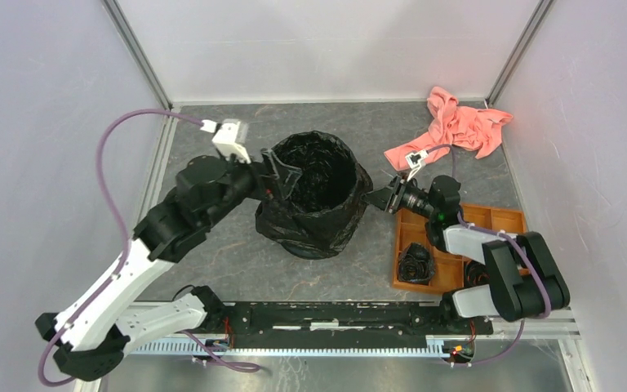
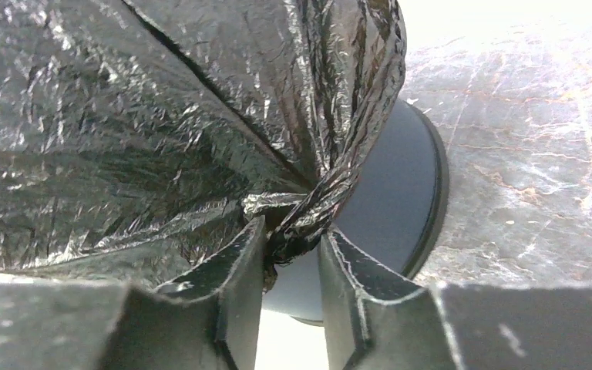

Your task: Put the trash bags into the trash bin

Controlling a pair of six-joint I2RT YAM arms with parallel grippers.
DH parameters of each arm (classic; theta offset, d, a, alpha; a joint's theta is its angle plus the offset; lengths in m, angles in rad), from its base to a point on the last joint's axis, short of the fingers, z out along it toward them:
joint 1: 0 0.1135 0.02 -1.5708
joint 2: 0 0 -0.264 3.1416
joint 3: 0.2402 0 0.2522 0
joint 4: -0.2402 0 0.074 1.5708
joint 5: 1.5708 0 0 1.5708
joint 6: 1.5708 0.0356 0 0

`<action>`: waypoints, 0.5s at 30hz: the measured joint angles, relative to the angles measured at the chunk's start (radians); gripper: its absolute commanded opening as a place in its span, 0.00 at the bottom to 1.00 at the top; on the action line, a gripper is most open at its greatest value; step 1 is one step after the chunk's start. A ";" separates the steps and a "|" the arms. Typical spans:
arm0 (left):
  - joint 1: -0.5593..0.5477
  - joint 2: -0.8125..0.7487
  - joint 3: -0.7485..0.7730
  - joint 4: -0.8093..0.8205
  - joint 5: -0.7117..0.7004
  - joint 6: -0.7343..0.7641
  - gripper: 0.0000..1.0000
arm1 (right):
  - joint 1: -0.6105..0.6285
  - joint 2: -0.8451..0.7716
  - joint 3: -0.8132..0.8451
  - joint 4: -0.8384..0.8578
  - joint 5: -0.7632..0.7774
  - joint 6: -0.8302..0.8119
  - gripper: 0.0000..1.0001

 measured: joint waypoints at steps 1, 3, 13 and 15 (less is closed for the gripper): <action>0.000 -0.026 0.001 -0.011 -0.029 0.001 0.96 | 0.000 0.025 0.000 0.027 -0.004 0.019 0.21; 0.000 -0.076 0.001 -0.037 -0.084 0.001 0.96 | 0.000 0.065 0.001 0.077 -0.007 0.051 0.10; 0.000 -0.294 -0.163 -0.195 -0.351 -0.134 0.86 | 0.036 0.162 0.011 0.145 0.021 0.054 0.01; 0.000 -0.347 -0.239 -0.240 -0.383 -0.194 0.82 | 0.039 0.164 0.025 0.103 0.046 0.024 0.01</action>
